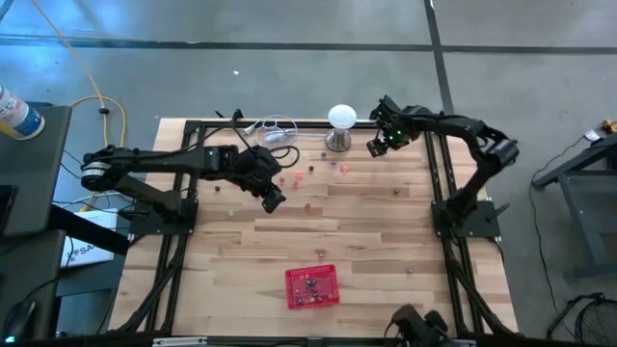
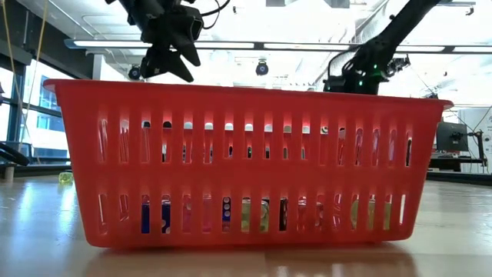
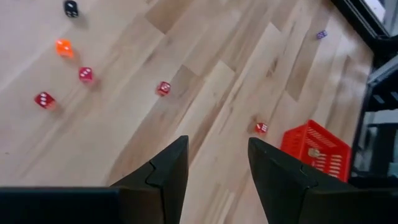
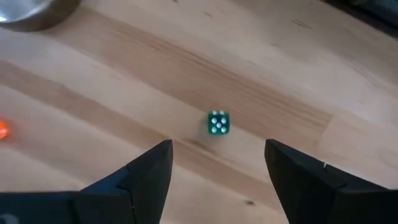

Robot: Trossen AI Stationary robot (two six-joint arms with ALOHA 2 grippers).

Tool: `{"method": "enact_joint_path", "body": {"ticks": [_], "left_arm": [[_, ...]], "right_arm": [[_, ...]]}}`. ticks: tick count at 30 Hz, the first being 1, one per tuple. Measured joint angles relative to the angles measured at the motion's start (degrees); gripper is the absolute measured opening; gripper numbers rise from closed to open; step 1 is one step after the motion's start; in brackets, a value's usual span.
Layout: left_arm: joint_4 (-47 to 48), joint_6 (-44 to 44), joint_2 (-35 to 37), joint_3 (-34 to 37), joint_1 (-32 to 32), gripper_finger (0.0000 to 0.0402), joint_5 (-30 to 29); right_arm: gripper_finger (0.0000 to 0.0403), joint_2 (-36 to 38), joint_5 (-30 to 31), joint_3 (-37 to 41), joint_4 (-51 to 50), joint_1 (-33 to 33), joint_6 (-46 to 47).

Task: Pick & Place Dice
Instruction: Put the green dice into the red bin

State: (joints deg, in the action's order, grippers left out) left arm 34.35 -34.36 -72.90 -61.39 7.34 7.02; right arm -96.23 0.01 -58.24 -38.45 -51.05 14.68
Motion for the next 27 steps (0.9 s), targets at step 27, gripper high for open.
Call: {"method": "enact_joint_path", "body": {"ticks": [27], "left_arm": [[1.24, -0.45, 0.00, 0.00, -5.07, 0.0160, -4.70]], "right_arm": [[0.0222, -7.17, 0.98, -0.13, 5.32, -0.79, -5.55]]}}
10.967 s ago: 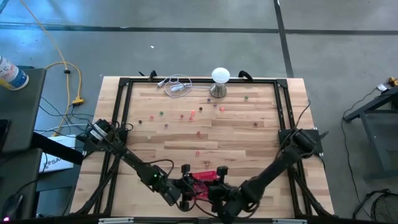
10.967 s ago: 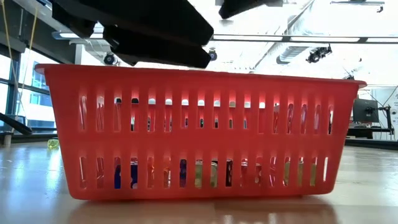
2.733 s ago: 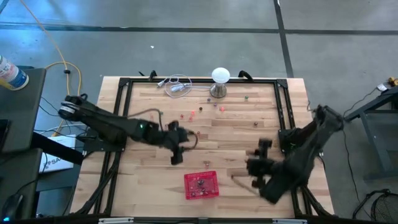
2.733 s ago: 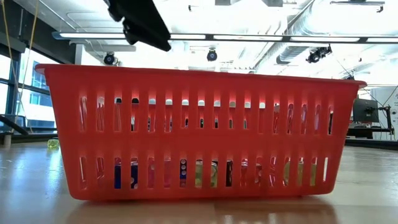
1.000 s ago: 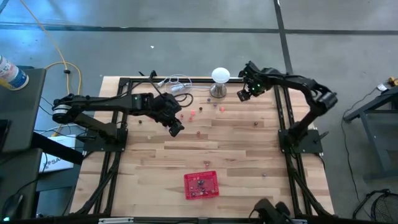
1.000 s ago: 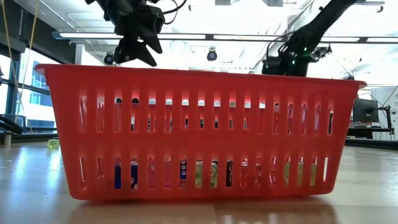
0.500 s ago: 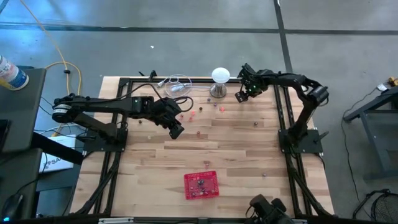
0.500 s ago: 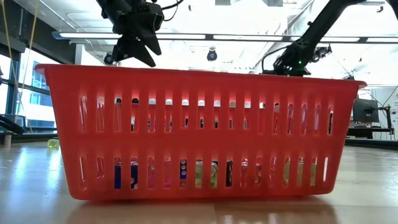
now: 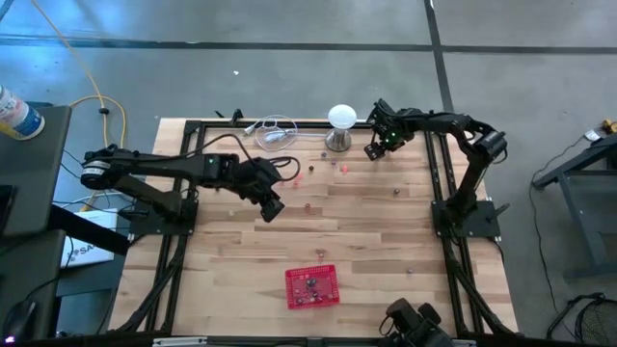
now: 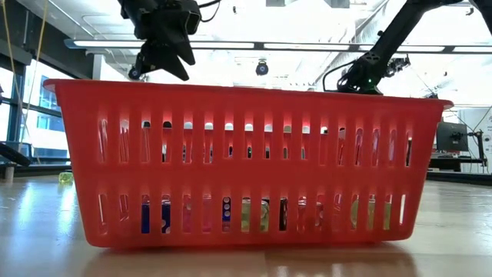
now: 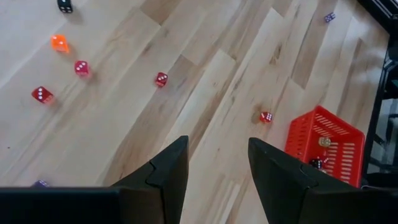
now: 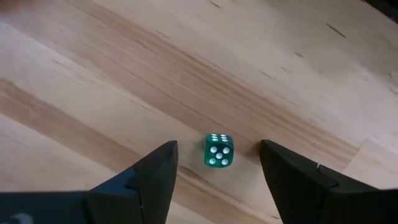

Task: Pick & Place Dice
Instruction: Put the green dice into the red bin

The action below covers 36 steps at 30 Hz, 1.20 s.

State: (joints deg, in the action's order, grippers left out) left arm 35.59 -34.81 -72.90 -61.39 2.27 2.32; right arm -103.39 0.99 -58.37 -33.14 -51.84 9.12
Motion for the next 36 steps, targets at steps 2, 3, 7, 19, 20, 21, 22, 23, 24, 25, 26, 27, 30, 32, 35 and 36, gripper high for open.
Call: {"method": "enact_joint_path", "body": {"ticks": [2, 3, 7, 19, 20, 21, 22, 23, 24, 25, 26, 27, 30, 32, 35, 36], "left_arm": [[0.03, 0.00, 0.00, 0.00, -0.51, 0.0160, -0.96], [0.03, -0.02, 0.00, 0.00, -0.74, 0.0160, -1.15], [0.03, -0.24, 0.00, 0.02, -1.15, 0.0160, -1.17], [0.54, -1.37, 0.00, 0.07, -3.65, 0.0160, -3.34], [0.64, -1.71, 0.00, 0.07, -3.89, 0.0160, -3.37], [0.83, -2.06, 0.00, 0.07, -4.15, 0.0160, -3.45], [1.15, -2.42, 0.00, 0.07, -4.39, 0.0160, -3.66], [1.56, -2.71, 0.00, 0.07, -4.64, 0.0160, -3.96], [1.94, -3.05, 0.00, 0.07, -4.92, 0.0160, -4.17], [2.25, -3.26, 0.00, 0.09, -5.21, 0.0160, -4.33], [2.45, -3.41, 0.00, 0.09, -5.58, 0.0160, -4.56], [2.49, -3.58, 0.00, 0.09, -6.00, 0.0160, -4.80], [3.00, -4.16, 0.00, 0.09, -7.27, 0.0160, -5.98], [3.14, -4.29, 0.00, 0.09, -8.07, 0.0160, -6.69], [3.28, -4.29, 0.00, 0.09, -8.96, 0.0160, -7.01], [3.46, -4.29, 0.00, 0.09, -9.17, 0.0160, -7.01]], "right_arm": [[0.0220, -0.02, -0.03, 0.04, 0.27, -0.01, -0.38], [0.0218, -0.02, -0.05, 0.04, 0.37, -0.02, -0.39], [0.0202, -0.09, 0.07, 0.04, 0.90, 0.00, -0.41], [0.0124, -0.15, 0.83, -0.09, 0.71, 0.52, -0.11], [0.0117, -0.15, 0.97, -0.13, 0.40, 0.57, -0.09], [0.0112, -0.15, 0.91, -0.13, 0.07, 0.58, -0.06], [0.0106, -0.15, 0.87, -0.13, -0.17, 0.77, 0.00], [0.0099, -0.15, 0.96, -0.13, -0.40, 0.88, 0.03], [0.0093, -0.15, 1.06, -0.13, -0.51, 1.07, 0.05], [0.0086, -0.15, 1.45, -0.13, -0.75, 1.25, 0.07], [0.0078, -0.15, 1.73, -0.13, -0.95, 1.49, 0.11], [0.0069, -0.15, 2.22, -0.13, -1.14, 1.70, 0.13], [0.0034, -0.13, 3.55, -0.21, -1.79, 2.42, 0.86], [0.0027, -0.09, 3.79, -0.20, -2.27, 2.97, 1.42], [0.0027, 1.01, 5.46, 0.06, -4.86, 4.12, 2.75], [0.0027, 1.67, 6.03, 0.19, -6.41, 4.77, 3.04]]}}
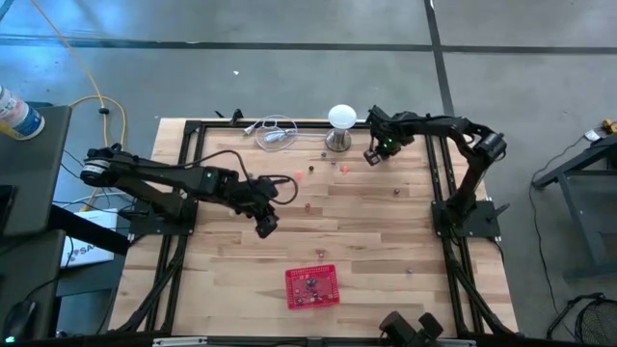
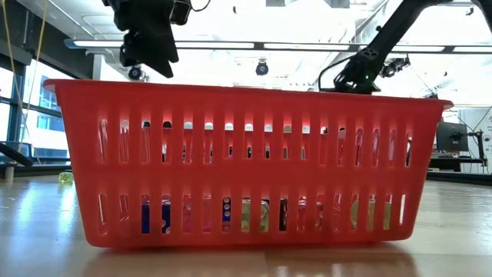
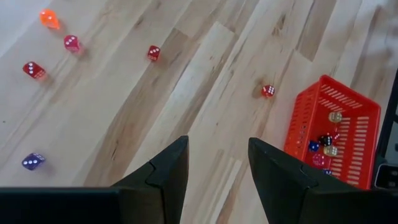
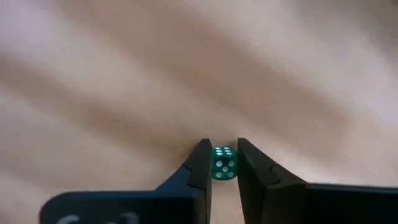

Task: Pick & Place Dice
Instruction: Put the green dice into the red bin

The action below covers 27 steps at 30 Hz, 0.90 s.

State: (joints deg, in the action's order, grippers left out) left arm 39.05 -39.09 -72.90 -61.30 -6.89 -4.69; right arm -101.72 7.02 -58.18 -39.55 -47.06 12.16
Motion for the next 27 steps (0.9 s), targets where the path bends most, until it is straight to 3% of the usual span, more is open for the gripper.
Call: {"method": "enact_joint_path", "body": {"ticks": [5, 9, 13, 17, 22, 27], "left_arm": [[1.38, 0.00, 0.00, 0.00, -1.53, 0.0160, 0.00], [2.71, -0.13, 0.00, 0.00, -3.28, 0.0160, 0.02], [4.11, -0.51, 0.00, 0.02, -5.11, 0.0160, 0.02], [4.68, -0.25, 0.02, 0.02, -6.44, 0.0160, 0.07], [4.66, 1.94, 0.04, 0.00, -7.31, 0.0160, 0.07], [4.74, 3.76, 0.05, 0.01, -8.84, 0.0160, 0.09]], "right_arm": [[0.0027, 7.02, 1.77, -0.10, -5.54, 3.59, 2.90], [0.0027, 15.46, -0.10, -0.01, -9.33, 8.87, 7.32], [0.0027, 25.58, -4.65, -0.08, -8.08, 19.92, 11.35], [0.0027, 32.92, -5.98, -0.92, -0.70, 35.21, 15.56], [0.0027, 33.46, -4.43, -4.16, 8.48, 52.83, 18.84], [0.0027, 26.42, 1.86, -11.67, 15.69, 66.29, 19.54]]}}
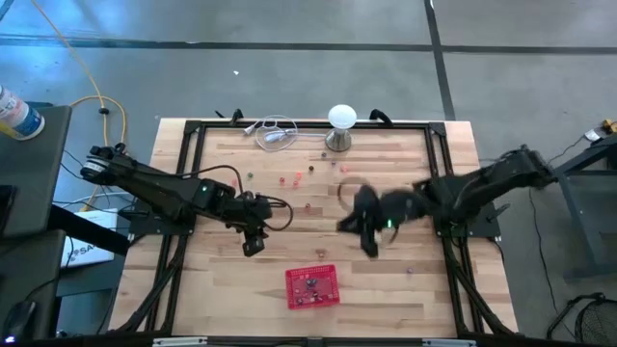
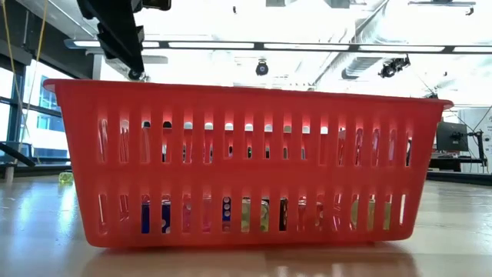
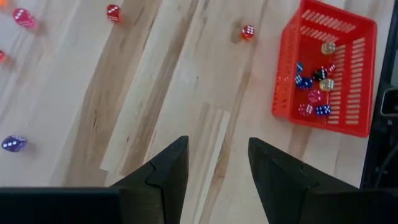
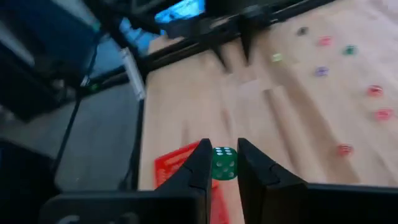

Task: Pick & Place Dice
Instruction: Put the green dice into the red bin

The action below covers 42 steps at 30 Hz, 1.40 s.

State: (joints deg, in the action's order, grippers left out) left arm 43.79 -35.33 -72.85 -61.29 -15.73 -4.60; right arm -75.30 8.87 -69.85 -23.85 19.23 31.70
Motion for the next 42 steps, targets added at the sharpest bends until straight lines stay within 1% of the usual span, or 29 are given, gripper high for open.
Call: {"method": "enact_joint_path", "body": {"ticks": [1, 3, 6, 8, 11, 13, 16, 20, 23, 27, 29, 32, 34, 39, 42], "left_arm": [[-0.04, 0.40, 0.01, 0.01, -0.34, 0.0160, 0.00], [0.00, 1.01, -0.01, 0.01, -1.11, 0.0160, 0.00], [-0.13, 0.48, 0.01, 0.15, -2.33, 0.0160, 0.00], [-0.08, -1.09, 0.01, 0.29, -3.46, 0.0160, -0.02], [-0.08, -2.58, 0.00, 0.54, -5.76, 0.0160, -0.29], [-0.03, -3.63, -0.05, 0.56, -7.56, 0.0160, -1.75], [-0.05, -6.29, -0.27, 0.56, -10.39, 0.0160, -5.94], [-0.07, -11.23, -0.27, 0.56, -13.65, 0.0160, -10.48], [-0.42, -14.55, -0.27, 0.56, -15.09, 0.0160, -11.72], [-0.99, -17.05, -0.56, 0.56, -16.15, 0.0160, -15.50], [-0.96, -17.02, -1.11, 0.56, -16.34, 0.0160, -16.57], [-1.01, -17.48, -2.02, 0.56, -16.29, 0.0160, -16.63], [-1.23, -19.80, -2.83, 0.56, -16.14, 0.0160, -16.19], [-5.85, -25.00, -4.27, 0.56, -16.73, 0.0160, -12.51], [-10.02, -25.10, -5.53, 0.56, -18.53, 0.0160, -12.38]], "right_arm": [[0.0027, -2.24, 1.98, -2.25, -0.88, 1.59, -0.23], [0.0027, -6.19, 3.18, -7.03, -4.49, 3.62, 0.49], [0.0027, -11.94, 1.98, -13.08, -11.31, 4.69, 3.29], [0.0027, -15.00, 0.61, -16.41, -11.44, 4.79, 3.65], [0.0027, -17.07, -1.01, -19.46, -12.25, 5.14, 3.39], [0.0027, -17.15, -2.35, -20.03, -12.17, 5.22, 3.64], [0.0027, -17.12, -2.97, -21.19, -12.50, 5.04, 3.94], [0.0027, -17.08, -2.36, -22.65, -15.94, 4.65, 0.76], [0.0027, -16.85, -4.46, -22.65, -18.24, 3.45, -2.46], [0.0027, -14.01, -1.91, -22.78, -23.80, 2.09, -3.07], [0.0027, -13.17, 0.32, -22.83, -26.68, 1.96, -0.84], [0.0027, -13.36, 1.46, -22.75, -27.19, 2.21, 0.91], [0.0027, -14.45, 1.84, -22.70, -26.77, 3.06, 1.07], [0.0027, -19.73, 3.49, -22.68, -24.84, 4.87, 1.47], [0.0027, -22.78, 4.92, -22.63, -24.29, 5.00, 7.96]]}}
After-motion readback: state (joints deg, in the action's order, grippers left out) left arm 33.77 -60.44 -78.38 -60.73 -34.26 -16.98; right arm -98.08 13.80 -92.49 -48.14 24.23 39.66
